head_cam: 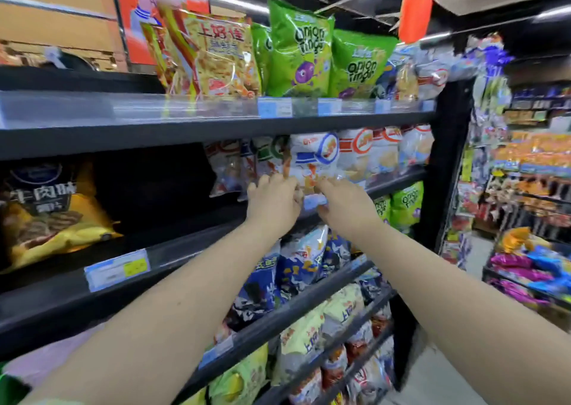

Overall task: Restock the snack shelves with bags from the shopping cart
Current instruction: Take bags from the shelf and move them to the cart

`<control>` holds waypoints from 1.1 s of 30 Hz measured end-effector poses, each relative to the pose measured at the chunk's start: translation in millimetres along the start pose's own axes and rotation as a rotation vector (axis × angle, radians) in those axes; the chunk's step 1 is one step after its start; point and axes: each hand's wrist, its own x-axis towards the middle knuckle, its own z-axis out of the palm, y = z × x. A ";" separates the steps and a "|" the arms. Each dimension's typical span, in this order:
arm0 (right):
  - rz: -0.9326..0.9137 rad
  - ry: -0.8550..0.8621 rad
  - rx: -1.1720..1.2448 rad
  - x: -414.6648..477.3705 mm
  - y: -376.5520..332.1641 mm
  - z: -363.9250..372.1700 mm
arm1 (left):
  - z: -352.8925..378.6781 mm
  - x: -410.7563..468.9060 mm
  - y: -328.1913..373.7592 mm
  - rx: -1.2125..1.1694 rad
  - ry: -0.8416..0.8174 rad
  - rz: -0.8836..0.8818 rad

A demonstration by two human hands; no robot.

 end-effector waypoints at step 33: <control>0.838 -0.534 -0.436 -407.3 664.1 -24.0 | 333.6 37.8 758.9 -0.374 -0.434 0.750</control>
